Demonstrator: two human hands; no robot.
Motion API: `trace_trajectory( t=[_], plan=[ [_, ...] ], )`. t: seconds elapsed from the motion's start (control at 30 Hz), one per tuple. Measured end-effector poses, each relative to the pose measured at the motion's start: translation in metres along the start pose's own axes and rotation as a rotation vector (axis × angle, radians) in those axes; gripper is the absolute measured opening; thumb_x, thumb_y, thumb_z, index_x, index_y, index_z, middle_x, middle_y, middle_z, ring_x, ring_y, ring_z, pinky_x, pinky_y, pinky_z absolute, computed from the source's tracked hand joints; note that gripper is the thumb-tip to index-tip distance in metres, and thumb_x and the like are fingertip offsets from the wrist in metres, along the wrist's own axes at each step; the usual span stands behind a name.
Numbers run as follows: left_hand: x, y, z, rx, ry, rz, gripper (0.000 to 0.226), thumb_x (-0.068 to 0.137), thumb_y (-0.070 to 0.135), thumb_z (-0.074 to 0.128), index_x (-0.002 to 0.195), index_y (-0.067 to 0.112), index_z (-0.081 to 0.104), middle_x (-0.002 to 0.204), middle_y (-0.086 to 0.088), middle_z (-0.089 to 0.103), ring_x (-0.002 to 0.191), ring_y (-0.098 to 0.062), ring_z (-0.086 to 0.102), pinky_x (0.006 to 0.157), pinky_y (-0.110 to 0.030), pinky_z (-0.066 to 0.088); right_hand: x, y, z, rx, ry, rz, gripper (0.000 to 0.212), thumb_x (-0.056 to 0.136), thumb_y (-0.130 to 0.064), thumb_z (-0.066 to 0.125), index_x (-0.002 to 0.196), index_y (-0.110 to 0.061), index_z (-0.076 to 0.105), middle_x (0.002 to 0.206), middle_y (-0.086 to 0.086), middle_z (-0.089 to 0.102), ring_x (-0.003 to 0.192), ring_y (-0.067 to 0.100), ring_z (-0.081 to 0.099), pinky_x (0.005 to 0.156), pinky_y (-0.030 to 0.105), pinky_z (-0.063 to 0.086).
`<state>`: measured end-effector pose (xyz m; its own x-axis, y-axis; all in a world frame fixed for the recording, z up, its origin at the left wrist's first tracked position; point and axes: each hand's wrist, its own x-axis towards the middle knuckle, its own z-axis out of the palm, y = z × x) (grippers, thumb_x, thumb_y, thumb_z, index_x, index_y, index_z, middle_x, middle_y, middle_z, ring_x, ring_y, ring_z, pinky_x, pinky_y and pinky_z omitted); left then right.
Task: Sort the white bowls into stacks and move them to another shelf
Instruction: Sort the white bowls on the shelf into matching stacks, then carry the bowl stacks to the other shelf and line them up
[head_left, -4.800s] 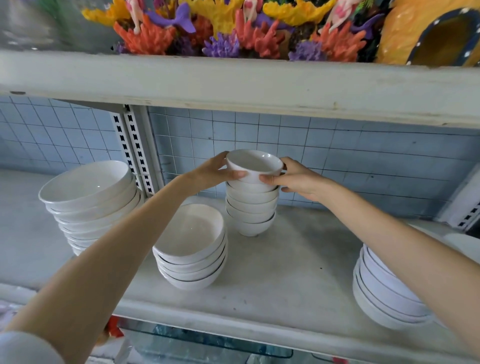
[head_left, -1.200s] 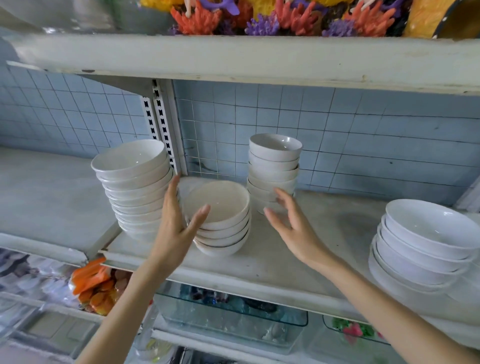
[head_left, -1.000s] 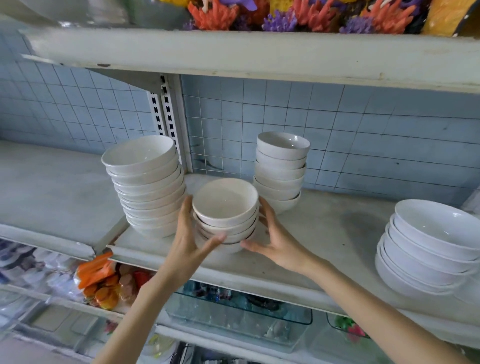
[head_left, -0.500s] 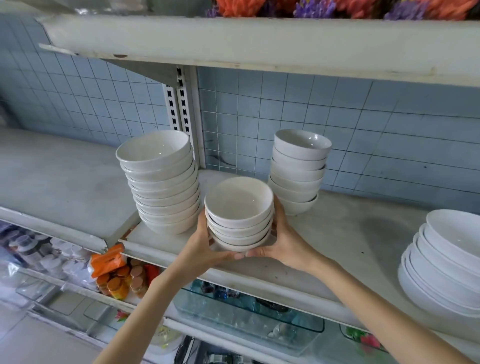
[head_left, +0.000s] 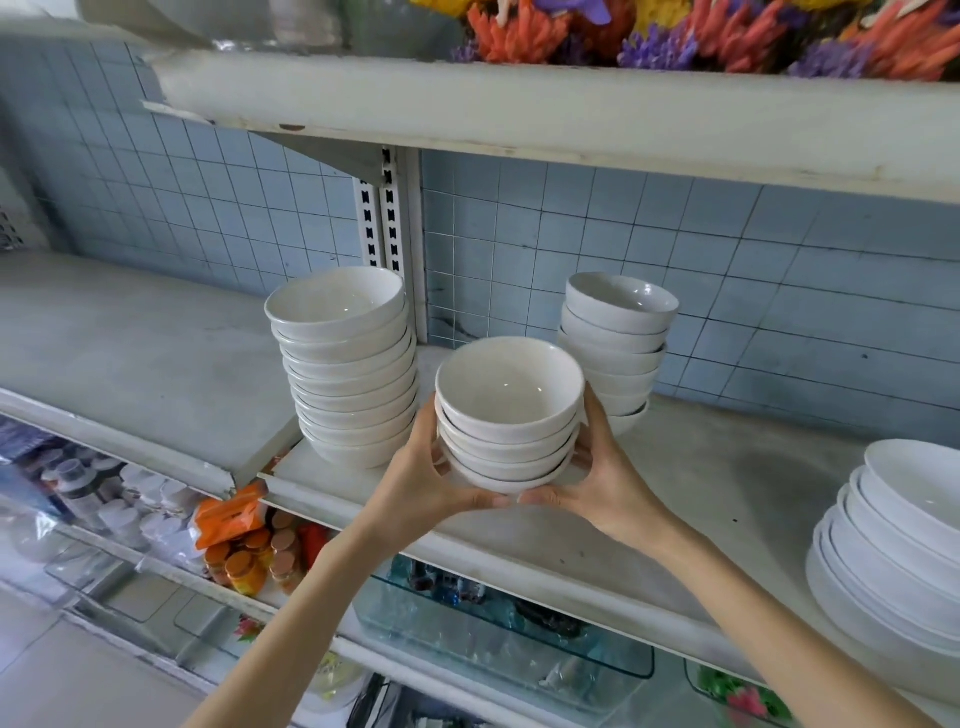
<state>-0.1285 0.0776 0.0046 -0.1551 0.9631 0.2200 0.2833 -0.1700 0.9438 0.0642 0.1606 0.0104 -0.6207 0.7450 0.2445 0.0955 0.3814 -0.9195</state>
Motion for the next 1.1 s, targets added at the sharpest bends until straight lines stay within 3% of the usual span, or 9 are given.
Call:
trace_trajectory(
  t=[0.17, 0.33, 0.47, 0.53, 0.8, 1.0, 1.1],
  plan=[
    [-0.008, 0.025, 0.003, -0.035, -0.014, 0.077, 0.118, 0.053, 0.021, 0.089, 0.146, 0.035, 0.019, 0.138, 0.017, 0.046, 0.126, 0.0, 0.046, 0.101, -0.016, 0.041, -0.017, -0.015, -0.004, 0.017, 0.094, -0.064, 0.123, 0.052, -0.033, 0.087, 0.145, -0.046, 0.007, 0.131, -0.032, 0.047, 0.125, -0.002, 0.045, 0.106, 0.026, 0.039],
    [-0.027, 0.041, 0.015, -0.089, -0.031, 0.107, 0.109, 0.055, 0.015, 0.087, 0.143, 0.031, 0.025, 0.136, 0.007, 0.052, 0.122, -0.005, 0.052, 0.1, -0.021, 0.044, -0.045, -0.037, -0.004, 0.047, 0.175, -0.07, 0.112, 0.048, -0.056, 0.085, 0.137, -0.056, 0.017, 0.128, -0.035, 0.049, 0.123, -0.001, 0.048, 0.096, 0.018, 0.044],
    [-0.038, 0.053, 0.026, -0.117, -0.083, 0.124, 0.108, 0.055, 0.013, 0.086, 0.144, 0.025, 0.027, 0.133, 0.006, 0.055, 0.12, -0.006, 0.055, 0.101, -0.025, 0.046, -0.073, -0.051, -0.006, 0.026, 0.239, -0.095, 0.113, 0.05, -0.056, 0.083, 0.14, -0.049, 0.016, 0.128, -0.04, 0.045, 0.123, -0.004, 0.047, 0.101, 0.031, 0.043],
    [-0.044, 0.057, 0.032, -0.123, -0.105, 0.131, 0.107, 0.056, 0.012, 0.086, 0.144, 0.025, 0.027, 0.133, 0.005, 0.056, 0.12, -0.007, 0.055, 0.101, -0.027, 0.046, -0.086, -0.055, -0.008, 0.023, 0.262, -0.095, 0.111, 0.05, -0.055, 0.084, 0.139, -0.05, 0.017, 0.13, -0.039, 0.044, 0.124, -0.003, 0.046, 0.103, 0.035, 0.042],
    [-0.075, 0.084, 0.059, -0.135, -0.111, 0.189, 0.109, 0.05, 0.029, 0.09, 0.142, 0.032, 0.031, 0.132, 0.008, 0.057, 0.121, -0.009, 0.055, 0.103, -0.031, 0.044, -0.134, -0.076, -0.022, 0.027, 0.318, -0.121, 0.107, 0.049, -0.058, 0.084, 0.134, -0.058, 0.019, 0.135, -0.03, 0.045, 0.126, -0.002, 0.044, 0.105, 0.031, 0.042],
    [-0.093, 0.115, 0.081, -0.16, -0.045, 0.259, 0.117, 0.047, 0.035, 0.089, 0.146, 0.032, 0.027, 0.135, 0.009, 0.055, 0.124, -0.009, 0.053, 0.105, -0.039, 0.044, -0.161, -0.097, -0.037, 0.024, 0.337, -0.188, 0.109, 0.056, -0.053, 0.083, 0.143, -0.047, 0.018, 0.142, -0.022, 0.041, 0.131, 0.005, 0.042, 0.105, 0.037, 0.042],
    [-0.111, 0.133, 0.099, -0.2, -0.01, 0.267, 0.12, 0.04, 0.048, 0.091, 0.142, 0.04, 0.029, 0.133, 0.008, 0.057, 0.122, -0.007, 0.054, 0.102, -0.031, 0.046, -0.182, -0.11, -0.049, 0.05, 0.336, -0.197, 0.106, 0.057, -0.051, 0.083, 0.142, -0.049, 0.019, 0.143, -0.019, 0.041, 0.131, 0.004, 0.042, 0.102, 0.029, 0.044]
  ],
)
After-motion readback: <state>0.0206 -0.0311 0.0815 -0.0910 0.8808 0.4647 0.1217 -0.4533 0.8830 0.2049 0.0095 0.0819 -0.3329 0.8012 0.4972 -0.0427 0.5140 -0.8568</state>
